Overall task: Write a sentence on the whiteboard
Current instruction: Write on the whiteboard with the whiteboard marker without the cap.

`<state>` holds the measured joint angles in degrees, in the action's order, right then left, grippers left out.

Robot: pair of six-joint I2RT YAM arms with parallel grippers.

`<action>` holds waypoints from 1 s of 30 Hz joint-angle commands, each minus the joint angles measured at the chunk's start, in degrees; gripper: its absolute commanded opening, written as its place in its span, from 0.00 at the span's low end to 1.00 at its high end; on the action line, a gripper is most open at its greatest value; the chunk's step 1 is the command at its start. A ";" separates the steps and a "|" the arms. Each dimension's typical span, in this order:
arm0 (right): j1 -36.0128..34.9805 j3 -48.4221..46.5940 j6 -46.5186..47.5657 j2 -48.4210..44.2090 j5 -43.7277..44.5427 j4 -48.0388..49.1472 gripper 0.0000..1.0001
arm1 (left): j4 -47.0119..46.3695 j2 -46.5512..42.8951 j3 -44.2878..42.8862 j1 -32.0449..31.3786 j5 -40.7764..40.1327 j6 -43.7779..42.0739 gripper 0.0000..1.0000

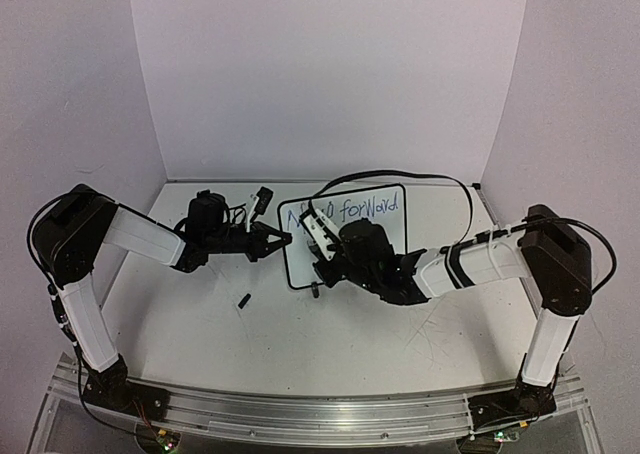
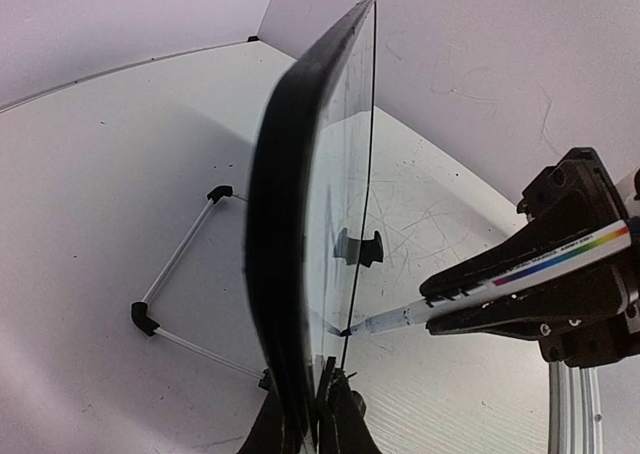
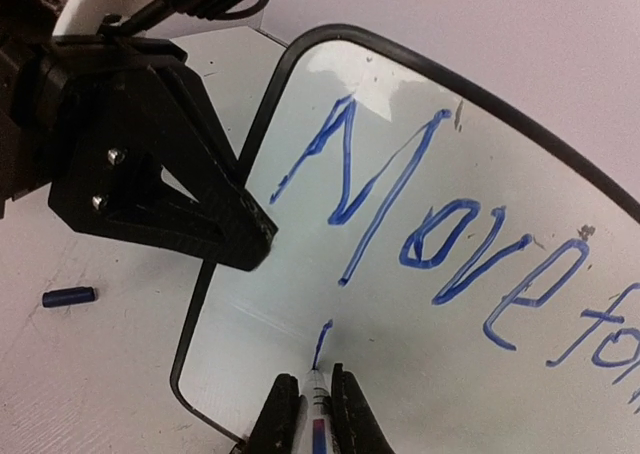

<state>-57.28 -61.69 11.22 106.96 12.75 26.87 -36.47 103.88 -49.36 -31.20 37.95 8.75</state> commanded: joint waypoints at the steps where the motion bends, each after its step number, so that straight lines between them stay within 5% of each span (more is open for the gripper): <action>1: -0.70 1.50 -3.33 0.91 0.02 0.50 0.00 | 2.62 -1.01 0.66 0.97 -10.71 -4.18 0.00; 30: 0.46 -2.56 -0.93 2.02 5.74 4.71 0.00 | 2.86 -0.96 0.62 0.88 -10.63 -4.62 0.00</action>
<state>-58.10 -60.94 9.66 108.43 15.82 27.91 -36.45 103.85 -49.36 -31.24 37.79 8.69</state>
